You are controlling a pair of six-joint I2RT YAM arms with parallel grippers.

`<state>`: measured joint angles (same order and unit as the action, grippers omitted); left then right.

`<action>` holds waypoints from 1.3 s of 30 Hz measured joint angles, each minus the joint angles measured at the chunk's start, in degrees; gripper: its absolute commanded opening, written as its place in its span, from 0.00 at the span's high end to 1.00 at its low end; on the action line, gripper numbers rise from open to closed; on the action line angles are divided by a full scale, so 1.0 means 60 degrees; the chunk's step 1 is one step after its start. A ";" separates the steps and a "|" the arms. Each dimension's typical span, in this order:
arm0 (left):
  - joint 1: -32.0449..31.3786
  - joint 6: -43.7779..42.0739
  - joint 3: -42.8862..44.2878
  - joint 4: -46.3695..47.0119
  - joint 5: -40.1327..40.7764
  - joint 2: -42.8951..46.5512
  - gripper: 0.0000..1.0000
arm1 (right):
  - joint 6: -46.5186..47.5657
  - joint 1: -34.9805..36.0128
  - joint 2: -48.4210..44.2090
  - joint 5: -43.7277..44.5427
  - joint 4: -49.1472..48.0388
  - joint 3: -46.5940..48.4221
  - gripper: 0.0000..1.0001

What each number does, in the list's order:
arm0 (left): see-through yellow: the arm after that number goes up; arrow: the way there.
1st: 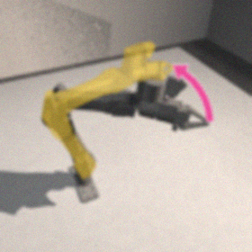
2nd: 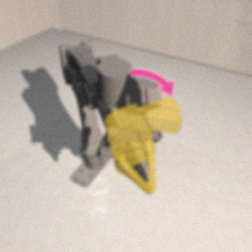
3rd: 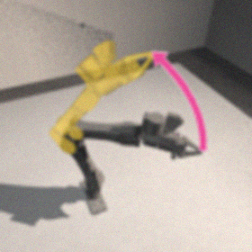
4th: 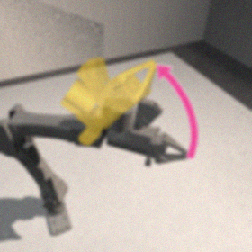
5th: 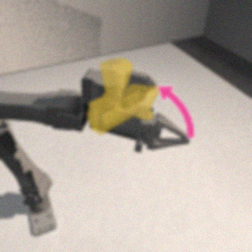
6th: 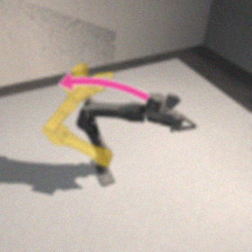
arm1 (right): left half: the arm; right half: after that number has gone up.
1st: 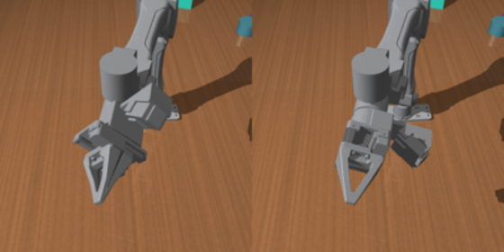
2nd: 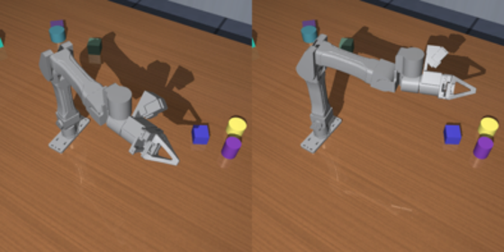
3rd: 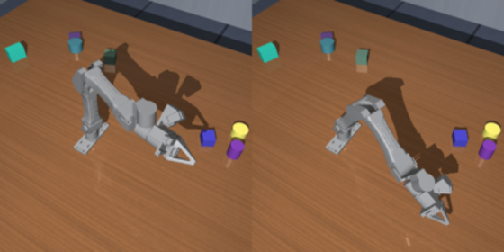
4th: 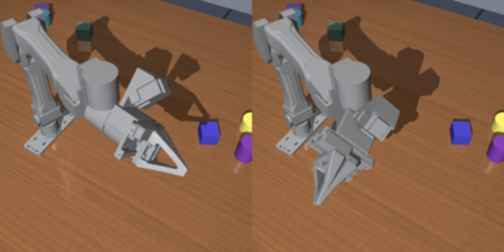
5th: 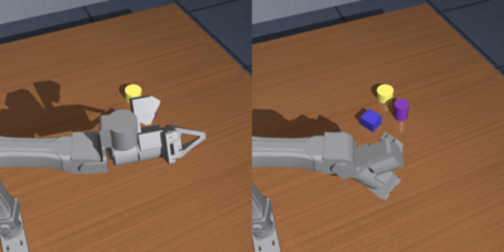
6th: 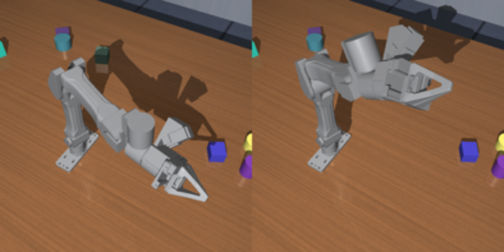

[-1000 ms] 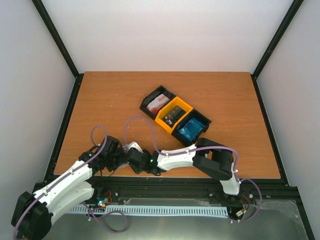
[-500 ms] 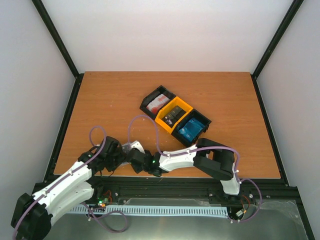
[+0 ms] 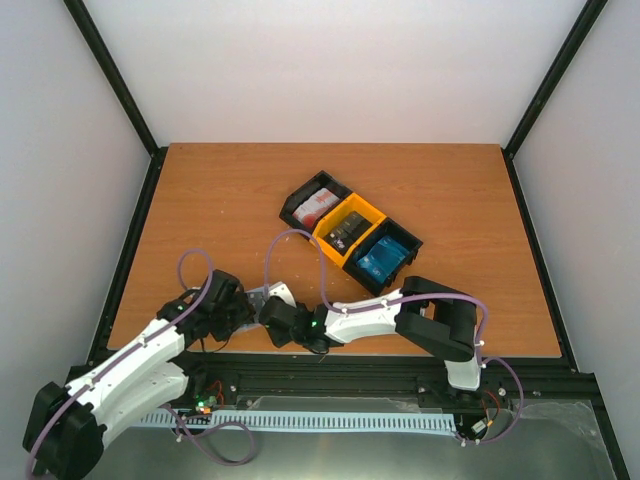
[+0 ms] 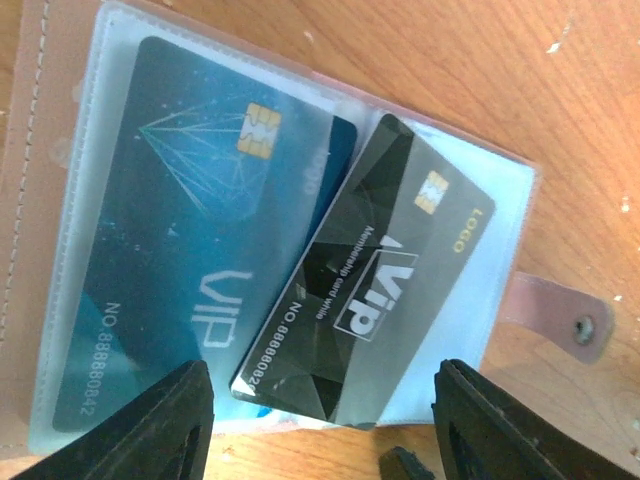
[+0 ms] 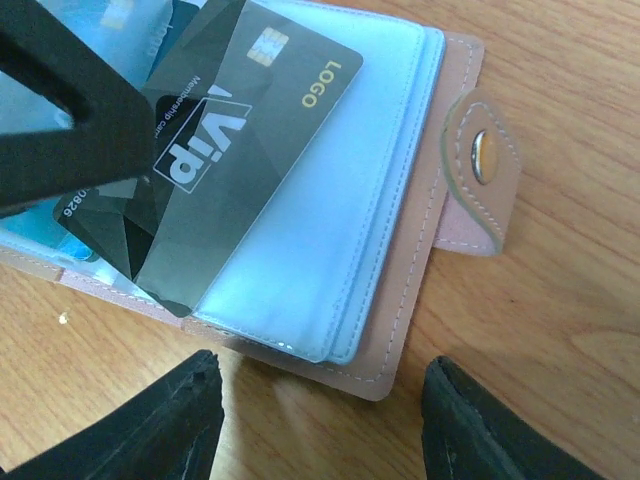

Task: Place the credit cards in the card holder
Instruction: Insert the credit card into the card holder.

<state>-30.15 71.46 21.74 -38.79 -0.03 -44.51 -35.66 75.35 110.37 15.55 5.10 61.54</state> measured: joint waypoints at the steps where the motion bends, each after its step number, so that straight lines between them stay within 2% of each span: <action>1: 0.0000 0.0000 -0.0004 0.0029 0.0011 -0.0120 0.38 | -0.0033 -0.0007 -0.0004 -0.0007 0.0004 0.0000 0.46; 5: 0.0000 -0.0004 -0.0007 0.0310 0.0007 -0.0517 0.39 | -0.0113 -0.0047 -0.0015 -0.0058 0.0018 0.0000 0.49; 13: 0.0011 -0.0266 -0.0262 0.1198 -0.0328 -0.0656 0.50 | -0.0124 -0.0124 -0.0015 -0.0262 -0.0018 0.0000 0.58; 23: 0.0025 -0.0543 -0.0503 0.1698 -0.0962 -0.0474 0.51 | -0.0029 -0.0178 -0.0015 -0.0543 -0.0113 -0.0007 0.60; 30: 0.0025 -0.0415 -0.0368 0.1239 -0.0630 -0.0364 0.39 | -0.0044 -0.0178 -0.0015 -0.0627 -0.0146 -0.0007 0.54; 39: 0.0025 -0.0270 -0.0277 0.0412 -0.0084 0.0149 0.39 | 0.0393 -0.0168 0.0044 -0.0812 -0.0113 0.0117 0.41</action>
<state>-30.00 69.84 20.08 -36.32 -0.54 -43.62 -33.30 74.35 110.63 10.68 4.43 62.24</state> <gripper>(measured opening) 0.619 0.557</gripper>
